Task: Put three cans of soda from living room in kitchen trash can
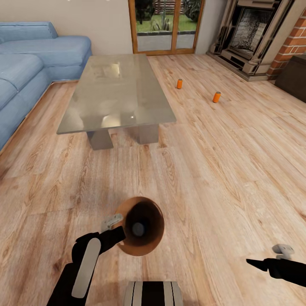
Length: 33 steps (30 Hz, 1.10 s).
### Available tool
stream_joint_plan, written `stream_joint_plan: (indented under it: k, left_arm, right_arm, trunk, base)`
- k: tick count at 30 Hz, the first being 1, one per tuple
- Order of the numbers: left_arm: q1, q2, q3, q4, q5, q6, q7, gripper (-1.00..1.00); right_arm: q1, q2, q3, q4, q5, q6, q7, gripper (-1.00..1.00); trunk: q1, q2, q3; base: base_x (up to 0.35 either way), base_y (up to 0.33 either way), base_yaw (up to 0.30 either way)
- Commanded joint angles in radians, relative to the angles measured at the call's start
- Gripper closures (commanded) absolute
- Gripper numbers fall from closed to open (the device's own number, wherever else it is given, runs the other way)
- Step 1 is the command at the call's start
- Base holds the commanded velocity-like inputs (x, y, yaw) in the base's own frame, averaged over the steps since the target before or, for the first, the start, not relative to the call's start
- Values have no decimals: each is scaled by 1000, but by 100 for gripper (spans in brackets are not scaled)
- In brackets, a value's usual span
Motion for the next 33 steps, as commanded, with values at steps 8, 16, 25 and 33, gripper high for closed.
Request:
stream_joint_plan:
  k: [8,16,25,33]
  left_arm:
    - [0,0,-6,-1,11,-6,4,100]
    - [0,0,-7,-1,11,-6,5,100]
    - [0,0,-7,0,11,-6,6,100]
    - [0,0,-6,1,11,-6,6,100]
  right_arm:
    - [0,0,-24,1,4,1,-4,-100]
    - [0,0,-26,-6,9,3,-47,-100]
    - [0,0,-24,-10,9,9,-52,-100]
    - [0,1,-20,-12,9,13,-51,-100]
  trunk:
    - [0,0,0]
    - [0,0,0]
    - [0,0,0]
    - [0,0,0]
  base:
    - [0,-26,0]
    - [0,-281,0]
    - [0,-322,0]
    - [0,-323,0]
